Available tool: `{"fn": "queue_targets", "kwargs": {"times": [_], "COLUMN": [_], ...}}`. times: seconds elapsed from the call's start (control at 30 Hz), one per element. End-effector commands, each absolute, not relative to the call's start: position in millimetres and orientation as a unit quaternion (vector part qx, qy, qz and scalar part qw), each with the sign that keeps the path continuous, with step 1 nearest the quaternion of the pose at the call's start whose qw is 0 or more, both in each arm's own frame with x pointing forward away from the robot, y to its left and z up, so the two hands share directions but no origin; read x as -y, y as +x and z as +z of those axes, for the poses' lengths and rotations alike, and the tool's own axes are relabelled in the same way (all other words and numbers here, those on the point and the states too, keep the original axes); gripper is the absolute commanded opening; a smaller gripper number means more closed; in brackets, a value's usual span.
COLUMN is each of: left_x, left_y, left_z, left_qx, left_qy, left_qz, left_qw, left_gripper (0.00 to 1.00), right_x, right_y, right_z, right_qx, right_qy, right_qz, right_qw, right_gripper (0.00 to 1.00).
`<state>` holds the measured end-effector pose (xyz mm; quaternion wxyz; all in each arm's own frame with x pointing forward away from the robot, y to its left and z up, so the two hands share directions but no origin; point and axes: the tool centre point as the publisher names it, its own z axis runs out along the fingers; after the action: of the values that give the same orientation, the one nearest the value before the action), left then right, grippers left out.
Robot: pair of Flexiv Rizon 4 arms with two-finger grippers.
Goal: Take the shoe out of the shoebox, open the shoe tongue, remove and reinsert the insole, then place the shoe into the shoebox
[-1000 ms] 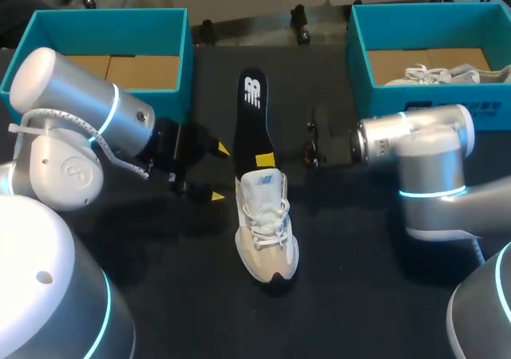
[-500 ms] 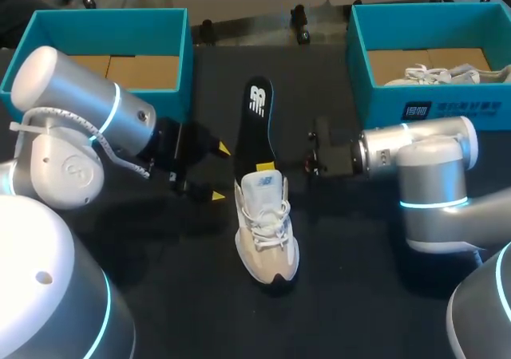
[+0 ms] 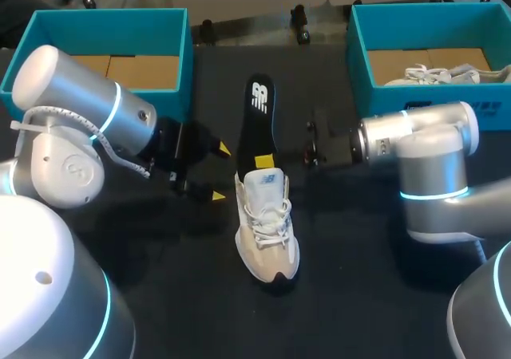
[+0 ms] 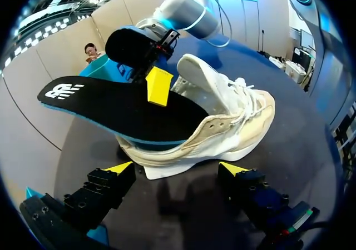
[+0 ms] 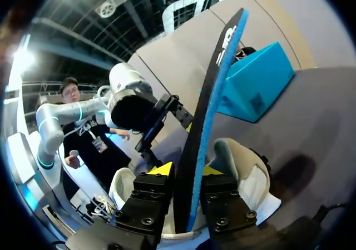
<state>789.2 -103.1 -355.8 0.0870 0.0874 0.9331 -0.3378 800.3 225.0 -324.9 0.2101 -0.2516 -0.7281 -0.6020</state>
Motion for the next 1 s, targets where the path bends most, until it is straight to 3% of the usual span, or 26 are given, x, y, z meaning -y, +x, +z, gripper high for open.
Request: {"fn": "queue_targets", "kwargs": {"times": [0.03,0.13,0.3,1.0], "left_x": [103.6,104.0,105.9,106.1], "left_y": [787.9,787.8,787.7,786.5], "left_z": [-354.8,-354.4,-354.1,-354.1], "left_qx": [-0.934,-0.935,-0.934,-0.935], "left_qy": [0.086,0.081,0.073,0.064], "left_qz": [-0.335,-0.333,-0.338,-0.338], "left_qw": [0.089,0.092,0.087,0.091], "left_gripper": [1.00,1.00,1.00,1.00], "right_x": [-226.5,-227.5,-229.0,-227.3], "right_y": [804.6,807.3,810.6,785.0], "right_z": [-319.7,-316.8,-317.3,-339.9], "right_qx": [0.734,0.737,0.742,0.740], "right_qy": [-0.248,-0.243,-0.241,-0.267], "right_qz": [-0.596,-0.595,-0.584,-0.562], "right_qw": [0.212,0.213,0.224,0.257], "right_gripper": [0.25,0.22,0.00,0.00]}}
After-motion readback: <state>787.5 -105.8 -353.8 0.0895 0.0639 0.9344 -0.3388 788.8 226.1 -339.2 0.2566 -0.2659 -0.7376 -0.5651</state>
